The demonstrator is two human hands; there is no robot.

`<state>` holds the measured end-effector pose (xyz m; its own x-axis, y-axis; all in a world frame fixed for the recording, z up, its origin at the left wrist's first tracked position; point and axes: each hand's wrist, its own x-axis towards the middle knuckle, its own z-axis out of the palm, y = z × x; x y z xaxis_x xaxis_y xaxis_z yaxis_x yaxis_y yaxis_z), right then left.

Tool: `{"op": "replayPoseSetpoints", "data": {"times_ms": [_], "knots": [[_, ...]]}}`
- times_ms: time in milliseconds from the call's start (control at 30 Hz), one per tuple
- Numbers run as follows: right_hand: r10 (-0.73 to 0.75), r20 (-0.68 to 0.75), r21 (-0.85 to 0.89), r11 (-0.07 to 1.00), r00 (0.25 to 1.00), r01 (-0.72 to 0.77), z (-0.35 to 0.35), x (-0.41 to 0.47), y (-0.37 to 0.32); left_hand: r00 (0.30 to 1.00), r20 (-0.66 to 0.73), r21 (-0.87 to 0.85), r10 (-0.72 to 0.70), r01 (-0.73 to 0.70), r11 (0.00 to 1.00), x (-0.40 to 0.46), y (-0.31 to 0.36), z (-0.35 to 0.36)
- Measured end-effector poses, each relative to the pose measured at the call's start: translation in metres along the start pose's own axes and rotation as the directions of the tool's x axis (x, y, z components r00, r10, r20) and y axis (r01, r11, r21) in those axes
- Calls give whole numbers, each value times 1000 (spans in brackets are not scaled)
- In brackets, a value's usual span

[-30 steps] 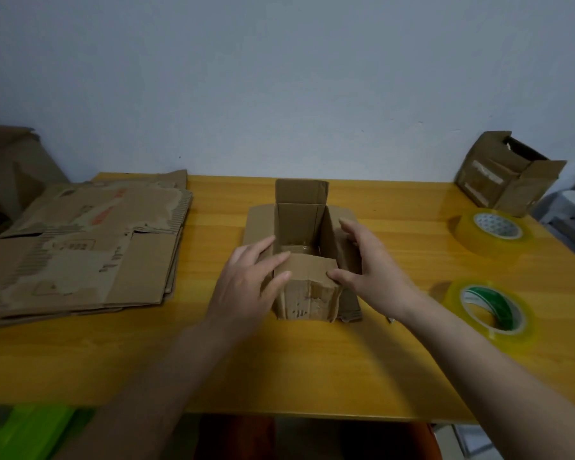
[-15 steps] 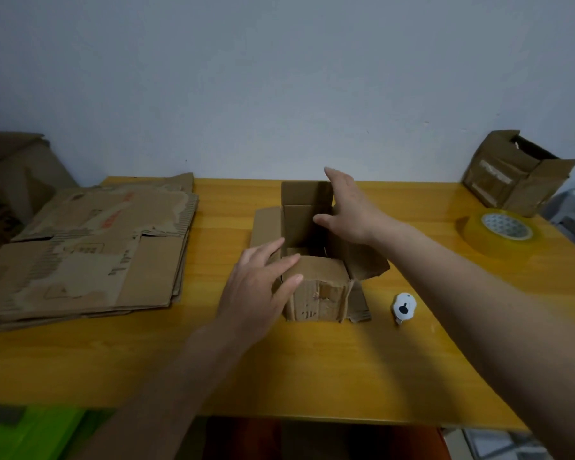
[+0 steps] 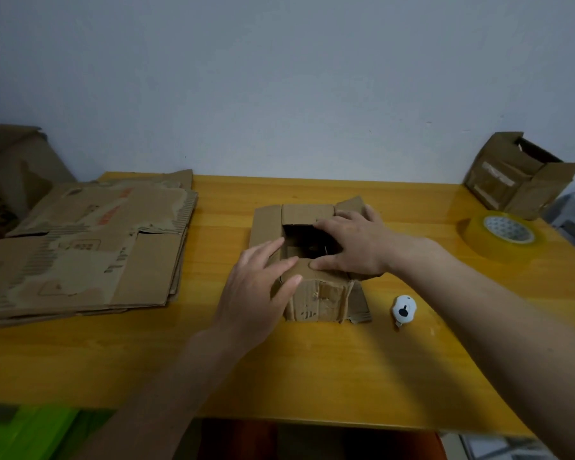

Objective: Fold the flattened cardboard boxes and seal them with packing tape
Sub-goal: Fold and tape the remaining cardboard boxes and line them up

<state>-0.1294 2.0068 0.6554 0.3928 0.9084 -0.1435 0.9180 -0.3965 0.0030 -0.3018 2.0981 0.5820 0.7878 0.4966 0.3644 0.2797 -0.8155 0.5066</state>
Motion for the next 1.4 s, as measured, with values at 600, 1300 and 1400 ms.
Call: {"op": "replayPoseSetpoints", "data": {"times_ms": [600, 1300, 1400], "knots": [[-18, -203, 298, 951, 979, 79, -3, -10, 13, 976, 215, -79, 35, -19, 997, 6, 15, 2], [85, -116, 927, 366, 990, 78, 39, -31, -6, 933, 314, 152, -176, 133, 979, -12, 35, -2], [-52, -60, 924, 374, 997, 75, 29, -32, 13, 934, 348, 223, -77, -3, 975, -23, 46, -10]]}}
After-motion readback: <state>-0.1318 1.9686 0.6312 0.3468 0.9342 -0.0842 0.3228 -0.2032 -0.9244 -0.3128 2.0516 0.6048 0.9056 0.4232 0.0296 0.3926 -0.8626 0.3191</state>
